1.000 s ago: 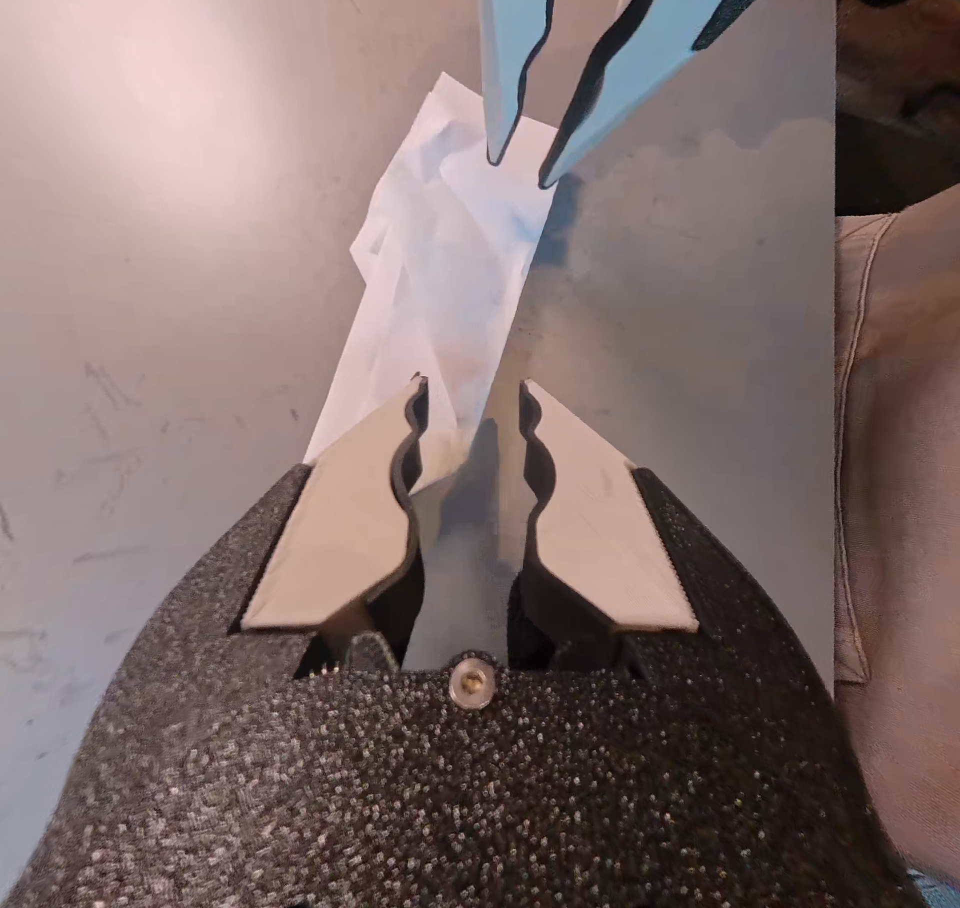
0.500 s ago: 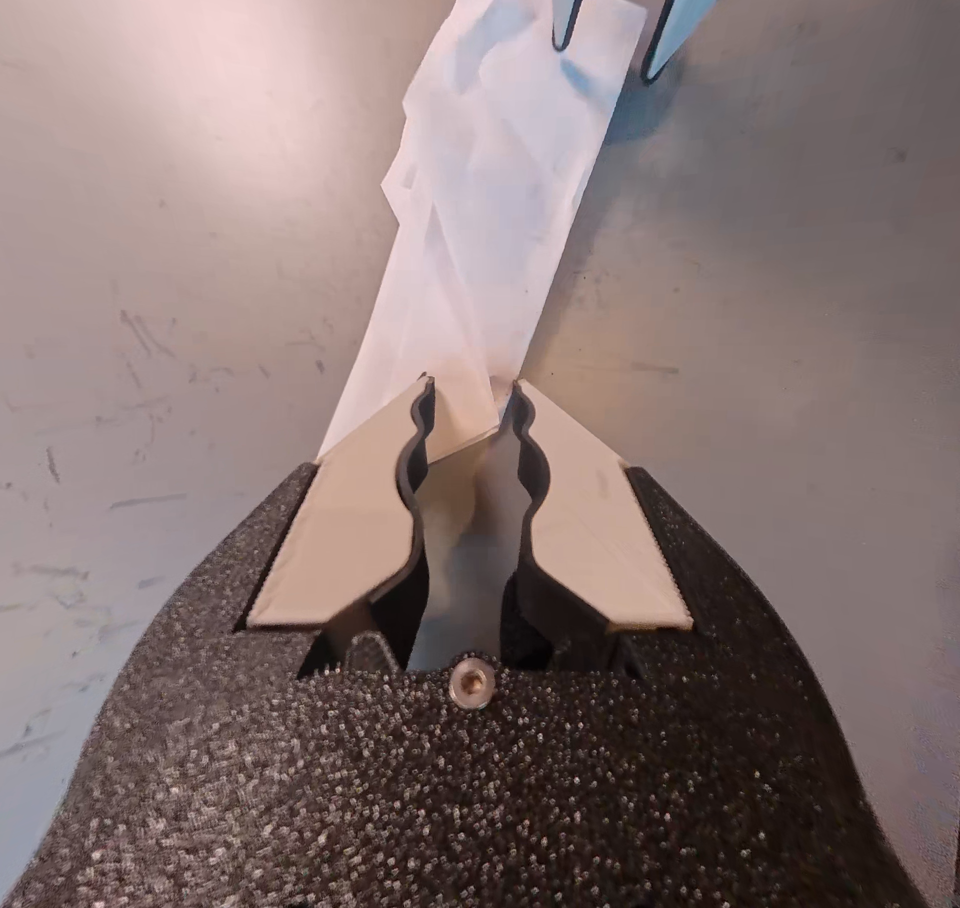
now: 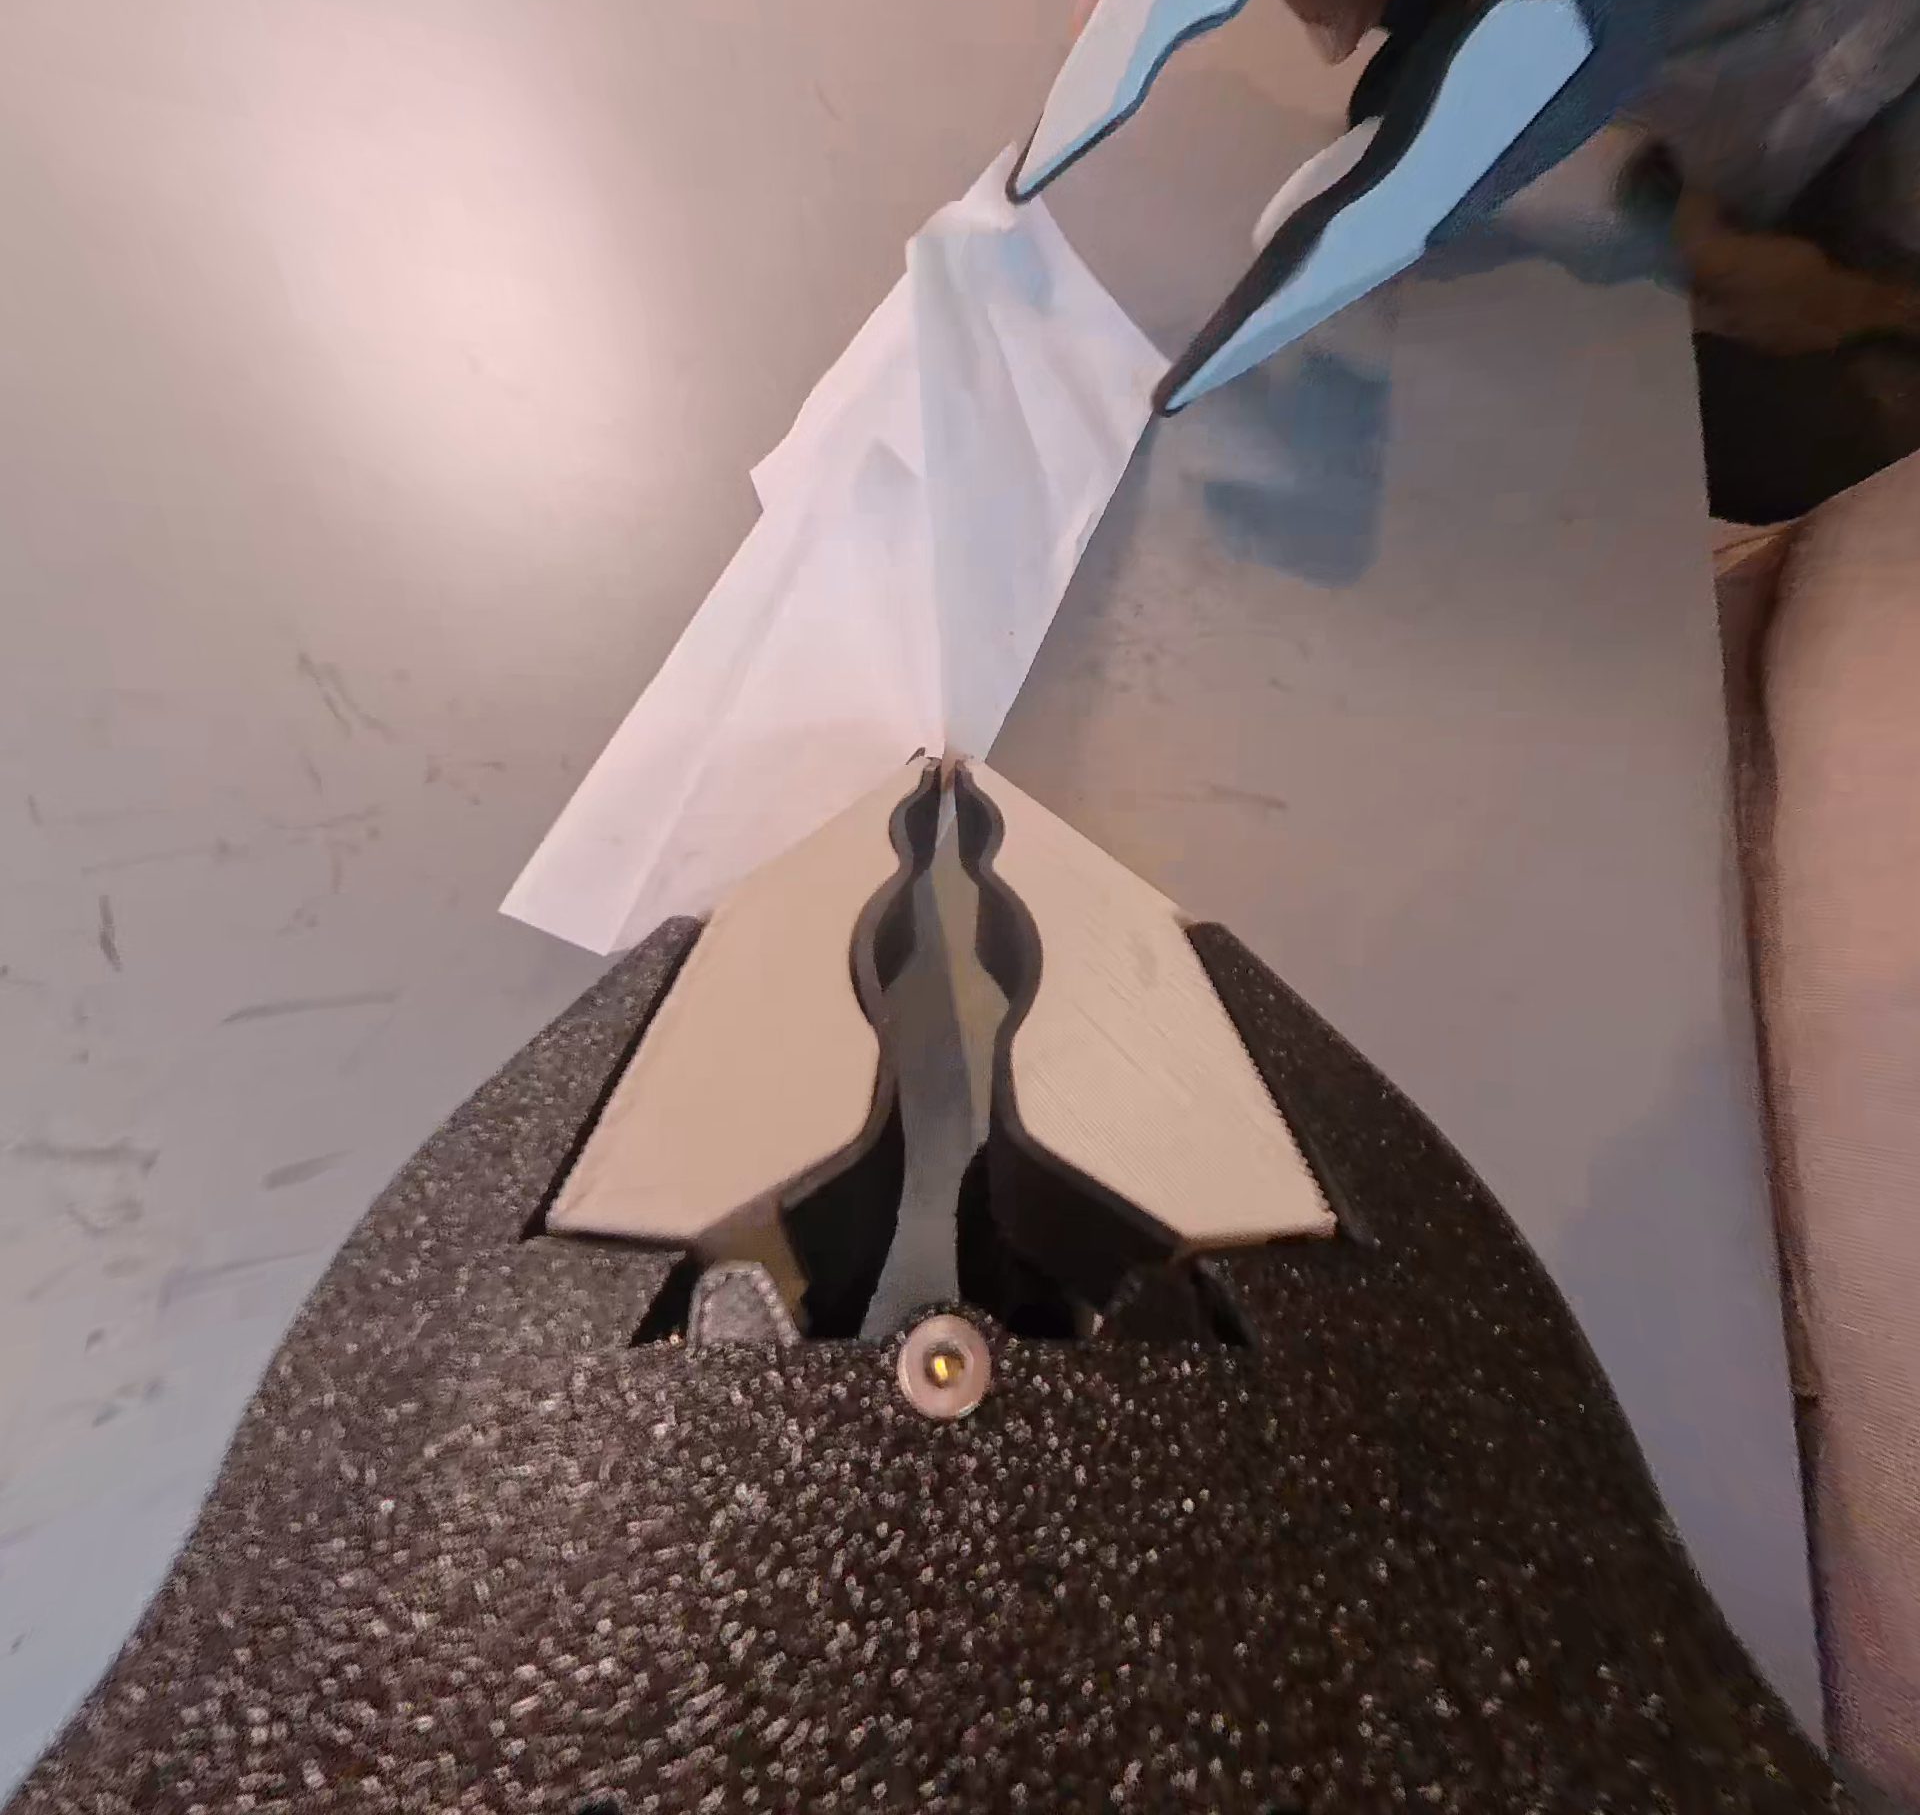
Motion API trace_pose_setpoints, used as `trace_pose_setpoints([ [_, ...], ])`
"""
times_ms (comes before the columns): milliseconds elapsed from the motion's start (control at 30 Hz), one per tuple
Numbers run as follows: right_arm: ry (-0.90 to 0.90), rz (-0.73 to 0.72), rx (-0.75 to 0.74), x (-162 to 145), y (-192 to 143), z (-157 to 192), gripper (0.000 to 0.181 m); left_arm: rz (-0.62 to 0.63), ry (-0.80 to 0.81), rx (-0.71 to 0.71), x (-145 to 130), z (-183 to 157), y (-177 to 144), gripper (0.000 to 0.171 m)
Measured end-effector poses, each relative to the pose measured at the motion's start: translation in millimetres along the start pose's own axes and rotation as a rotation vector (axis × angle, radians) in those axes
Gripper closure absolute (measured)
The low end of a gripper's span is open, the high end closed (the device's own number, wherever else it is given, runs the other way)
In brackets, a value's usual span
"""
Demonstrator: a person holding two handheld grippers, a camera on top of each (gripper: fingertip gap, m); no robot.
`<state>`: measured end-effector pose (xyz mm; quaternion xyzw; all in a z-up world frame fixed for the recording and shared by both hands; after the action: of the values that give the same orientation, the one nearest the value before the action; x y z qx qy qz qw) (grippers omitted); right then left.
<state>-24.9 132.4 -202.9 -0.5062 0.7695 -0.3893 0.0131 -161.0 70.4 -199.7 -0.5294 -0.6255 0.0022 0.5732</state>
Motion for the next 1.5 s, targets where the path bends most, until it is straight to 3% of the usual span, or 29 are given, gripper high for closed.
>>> trace_pose_setpoints([
  [133, -0.144, -0.046, -0.038, 12, 0, 4, 0.137, -0.067, -0.097, -0.074, 8, 0, -8, 0.171],
  [300, -0.205, 0.034, -0.165, 9, 8, 2, 0.134, -0.115, -0.206, -0.201, 15, -7, -14, 0.171],
  [400, -0.33, 0.065, -0.263, 9, 15, -4, 0.139, -0.153, -0.301, -0.325, 23, -15, -18, 0.171],
  [500, -0.371, 0.061, -0.334, 9, 15, -14, 0.171, -0.189, -0.377, -0.411, 29, -18, -25, 0.171],
  [633, -0.245, 0.002, -0.311, 13, 3, -29, 0.181, -0.273, -0.386, -0.425, 36, -11, -38, 0.167],
  [767, -0.118, -0.024, -0.231, 13, -15, -41, 0.181, -0.401, -0.27, -0.373, 50, -6, -62, 0.149],
  [833, -0.02, -0.064, -0.19, 16, -25, -44, 0.181, -0.385, -0.181, -0.336, 47, -11, -66, 0.132],
  [933, 0.121, -0.12, -0.107, 20, -36, -43, 0.181, -0.34, -0.063, -0.257, 41, -18, -59, 0.123],
  [1000, 0.2, -0.16, -0.045, 26, -41, -41, 0.181, -0.298, 0.008, -0.21, 37, -22, -48, 0.126],
  [1100, 0.272, -0.201, 0.038, 33, -51, -35, 0.181, -0.236, 0.108, -0.203, 34, -36, -36, 0.146],
  [1267, 0.33, -0.24, 0.069, 36, -71, -28, 0.181, -0.257, 0.155, -0.244, 42, -59, -35, 0.167],
  [1500, 0.413, -0.279, -0.005, 30, -96, -32, 0.178, -0.297, 0.111, -0.315, 51, -75, -30, 0.171],
])
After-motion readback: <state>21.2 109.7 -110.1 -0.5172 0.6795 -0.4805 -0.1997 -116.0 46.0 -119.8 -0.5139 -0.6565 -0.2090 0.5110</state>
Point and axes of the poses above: each gripper's, where its closed fingertips meet, y out along the fingers, x out of its top, z = x × y across the jaws, the point moved 2 cm from there along -y, back along the fingers, and after that the axes turned 14 degrees about -y, right-handed, at the moved point
